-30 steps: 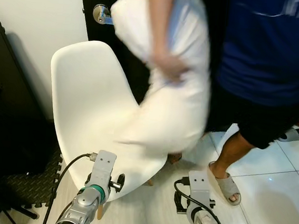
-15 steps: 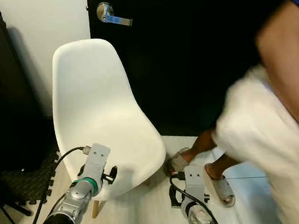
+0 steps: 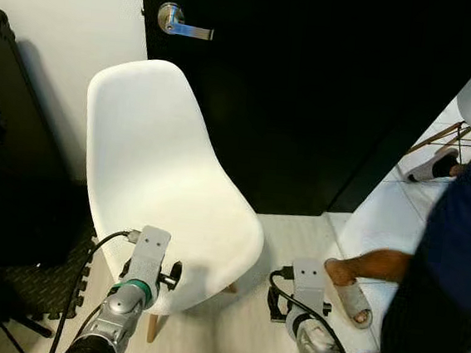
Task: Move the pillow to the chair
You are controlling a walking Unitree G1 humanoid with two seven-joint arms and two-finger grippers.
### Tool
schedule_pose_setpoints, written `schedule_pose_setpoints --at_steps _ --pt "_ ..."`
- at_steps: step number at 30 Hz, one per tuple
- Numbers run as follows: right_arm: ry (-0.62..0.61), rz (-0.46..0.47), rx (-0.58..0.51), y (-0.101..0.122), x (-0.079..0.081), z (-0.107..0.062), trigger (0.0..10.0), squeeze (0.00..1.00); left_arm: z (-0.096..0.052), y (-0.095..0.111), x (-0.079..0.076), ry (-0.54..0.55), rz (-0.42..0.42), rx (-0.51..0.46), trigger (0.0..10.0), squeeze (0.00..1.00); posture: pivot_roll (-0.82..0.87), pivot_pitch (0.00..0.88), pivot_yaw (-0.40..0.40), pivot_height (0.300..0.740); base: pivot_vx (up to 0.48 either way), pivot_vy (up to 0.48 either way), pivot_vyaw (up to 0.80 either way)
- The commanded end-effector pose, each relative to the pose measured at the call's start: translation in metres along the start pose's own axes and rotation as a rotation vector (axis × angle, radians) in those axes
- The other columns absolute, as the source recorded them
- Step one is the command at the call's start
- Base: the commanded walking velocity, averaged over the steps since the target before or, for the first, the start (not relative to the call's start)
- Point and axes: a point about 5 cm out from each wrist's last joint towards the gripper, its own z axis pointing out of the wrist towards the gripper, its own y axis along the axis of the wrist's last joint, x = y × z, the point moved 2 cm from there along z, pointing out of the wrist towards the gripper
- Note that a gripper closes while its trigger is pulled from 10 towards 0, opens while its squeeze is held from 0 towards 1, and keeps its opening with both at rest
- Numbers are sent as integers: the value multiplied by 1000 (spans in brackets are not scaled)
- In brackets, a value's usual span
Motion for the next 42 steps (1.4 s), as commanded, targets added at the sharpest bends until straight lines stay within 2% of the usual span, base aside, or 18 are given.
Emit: schedule_pose_setpoints --at_steps 1,11,17,27,34,42 --pt "-23 13 10 -6 -6 -2 10000 0 0 -1 -2 -11 3 5 10000 0 36 0 37 740 0 0 0" --pt "-75 49 -5 -5 -16 -3 10000 0 4 6 -6 -36 20 1 10000 0 -2 0 72 740 0 0 0" --pt "-79 35 -11 -7 -20 -4 10000 0 5 8 -9 -40 -7 -3 10000 0 -5 0 69 740 0 0 0" --pt "-65 43 -27 -4 -15 -3 10000 0 2 4 -10 -41 -16 -13 10000 0 5 0 71 740 0 0 0" --pt "-73 37 -8 -9 -16 -5 10000 0 0 -4 -8 -37 -13 21 10000 0 -9 0 77 740 0 0 0" --pt "-72 39 -10 -12 -15 -6 10000 0 1 -1 -11 -43 -13 1 10000 0 -12 0 92 740 0 0 0"
